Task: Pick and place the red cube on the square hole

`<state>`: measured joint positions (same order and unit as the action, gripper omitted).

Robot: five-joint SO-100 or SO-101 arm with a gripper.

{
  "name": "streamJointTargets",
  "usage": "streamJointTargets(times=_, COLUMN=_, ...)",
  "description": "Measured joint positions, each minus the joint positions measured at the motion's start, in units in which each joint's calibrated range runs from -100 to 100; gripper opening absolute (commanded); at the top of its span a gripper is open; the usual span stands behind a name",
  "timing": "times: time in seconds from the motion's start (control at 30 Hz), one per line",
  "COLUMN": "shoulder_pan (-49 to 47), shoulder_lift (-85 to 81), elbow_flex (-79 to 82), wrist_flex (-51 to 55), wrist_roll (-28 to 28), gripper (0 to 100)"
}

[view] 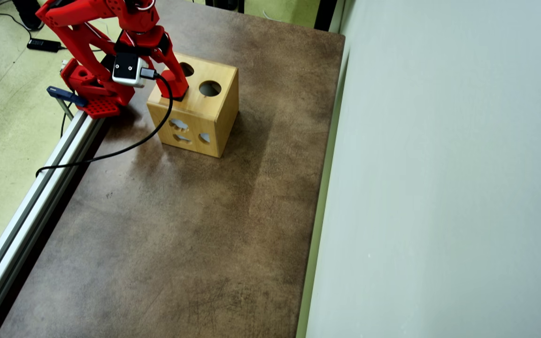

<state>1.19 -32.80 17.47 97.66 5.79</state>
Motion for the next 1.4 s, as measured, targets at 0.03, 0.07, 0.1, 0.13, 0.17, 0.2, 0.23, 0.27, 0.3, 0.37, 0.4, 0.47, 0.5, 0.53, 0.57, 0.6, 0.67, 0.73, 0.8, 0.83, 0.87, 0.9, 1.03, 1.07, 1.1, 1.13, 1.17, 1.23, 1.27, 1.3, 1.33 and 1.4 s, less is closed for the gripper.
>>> streamJointTargets(times=0.03, shoulder_pan=0.0, shoulder_lift=0.0, elbow_flex=0.0, wrist_flex=0.0, wrist_roll=0.0, gripper=7)
streamJointTargets(times=0.07, shoulder_pan=0.0, shoulder_lift=0.0, elbow_flex=0.0, wrist_flex=0.0, wrist_roll=0.0, gripper=7)
streamJointTargets(times=0.1, shoulder_pan=0.0, shoulder_lift=0.0, elbow_flex=0.0, wrist_flex=0.0, wrist_roll=0.0, gripper=7)
streamJointTargets(times=0.13, shoulder_pan=0.0, shoulder_lift=0.0, elbow_flex=0.0, wrist_flex=0.0, wrist_roll=0.0, gripper=7)
streamJointTargets(times=0.17, shoulder_pan=0.0, shoulder_lift=0.0, elbow_flex=0.0, wrist_flex=0.0, wrist_roll=0.0, gripper=7)
streamJointTargets(times=0.2, shoulder_pan=0.0, shoulder_lift=0.0, elbow_flex=0.0, wrist_flex=0.0, wrist_roll=0.0, gripper=7)
streamJointTargets(times=0.23, shoulder_pan=0.0, shoulder_lift=0.0, elbow_flex=0.0, wrist_flex=0.0, wrist_roll=0.0, gripper=7)
streamJointTargets(times=0.27, shoulder_pan=0.0, shoulder_lift=0.0, elbow_flex=0.0, wrist_flex=0.0, wrist_roll=0.0, gripper=7)
streamJointTargets(times=0.3, shoulder_pan=0.0, shoulder_lift=0.0, elbow_flex=0.0, wrist_flex=0.0, wrist_roll=0.0, gripper=7)
streamJointTargets(times=0.37, shoulder_pan=0.0, shoulder_lift=0.0, elbow_flex=0.0, wrist_flex=0.0, wrist_roll=0.0, gripper=7)
streamJointTargets(times=0.4, shoulder_pan=0.0, shoulder_lift=0.0, elbow_flex=0.0, wrist_flex=0.0, wrist_roll=0.0, gripper=7)
streamJointTargets(times=0.47, shoulder_pan=0.0, shoulder_lift=0.0, elbow_flex=0.0, wrist_flex=0.0, wrist_roll=0.0, gripper=7)
streamJointTargets(times=0.5, shoulder_pan=0.0, shoulder_lift=0.0, elbow_flex=0.0, wrist_flex=0.0, wrist_roll=0.0, gripper=7)
streamJointTargets(times=0.53, shoulder_pan=0.0, shoulder_lift=0.0, elbow_flex=0.0, wrist_flex=0.0, wrist_roll=0.0, gripper=7)
streamJointTargets(times=0.57, shoulder_pan=0.0, shoulder_lift=0.0, elbow_flex=0.0, wrist_flex=0.0, wrist_roll=0.0, gripper=7)
streamJointTargets(times=0.6, shoulder_pan=0.0, shoulder_lift=0.0, elbow_flex=0.0, wrist_flex=0.0, wrist_roll=0.0, gripper=7)
streamJointTargets(times=0.67, shoulder_pan=0.0, shoulder_lift=0.0, elbow_flex=0.0, wrist_flex=0.0, wrist_roll=0.0, gripper=7)
streamJointTargets(times=0.73, shoulder_pan=0.0, shoulder_lift=-1.44, elbow_flex=0.09, wrist_flex=0.0, wrist_roll=0.0, gripper=7)
streamJointTargets(times=0.8, shoulder_pan=0.0, shoulder_lift=-3.81, elbow_flex=0.09, wrist_flex=0.0, wrist_roll=0.0, gripper=7)
streamJointTargets(times=0.83, shoulder_pan=0.0, shoulder_lift=-4.66, elbow_flex=0.09, wrist_flex=0.0, wrist_roll=0.0, gripper=7)
streamJointTargets(times=0.87, shoulder_pan=0.0, shoulder_lift=-5.17, elbow_flex=0.09, wrist_flex=0.0, wrist_roll=-0.2, gripper=7)
streamJointTargets(times=0.9, shoulder_pan=-0.07, shoulder_lift=-5.59, elbow_flex=0.09, wrist_flex=0.0, wrist_roll=-0.49, gripper=7)
streamJointTargets(times=1.03, shoulder_pan=-0.07, shoulder_lift=-5.68, elbow_flex=0.09, wrist_flex=0.0, wrist_roll=-1.47, gripper=7)
streamJointTargets(times=1.07, shoulder_pan=-0.07, shoulder_lift=-5.68, elbow_flex=0.09, wrist_flex=0.0, wrist_roll=-1.56, gripper=7)
streamJointTargets(times=1.1, shoulder_pan=-0.07, shoulder_lift=-5.68, elbow_flex=0.09, wrist_flex=0.0, wrist_roll=-1.56, gripper=7)
streamJointTargets(times=1.13, shoulder_pan=-0.07, shoulder_lift=-5.68, elbow_flex=0.09, wrist_flex=0.0, wrist_roll=-1.56, gripper=7)
streamJointTargets(times=1.17, shoulder_pan=-0.07, shoulder_lift=-5.68, elbow_flex=0.09, wrist_flex=0.0, wrist_roll=-1.56, gripper=7)
streamJointTargets(times=1.23, shoulder_pan=-0.07, shoulder_lift=-5.68, elbow_flex=0.09, wrist_flex=0.0, wrist_roll=-1.56, gripper=7)
streamJointTargets(times=1.27, shoulder_pan=-0.07, shoulder_lift=-5.68, elbow_flex=0.09, wrist_flex=0.0, wrist_roll=-1.56, gripper=7)
streamJointTargets(times=1.3, shoulder_pan=-0.07, shoulder_lift=-5.68, elbow_flex=0.09, wrist_flex=0.0, wrist_roll=-1.56, gripper=7)
streamJointTargets(times=1.33, shoulder_pan=-0.07, shoulder_lift=-5.68, elbow_flex=0.09, wrist_flex=0.0, wrist_roll=-1.56, gripper=7)
streamJointTargets(times=1.4, shoulder_pan=-0.07, shoulder_lift=-5.68, elbow_flex=0.09, wrist_flex=0.0, wrist_roll=-1.56, gripper=7)
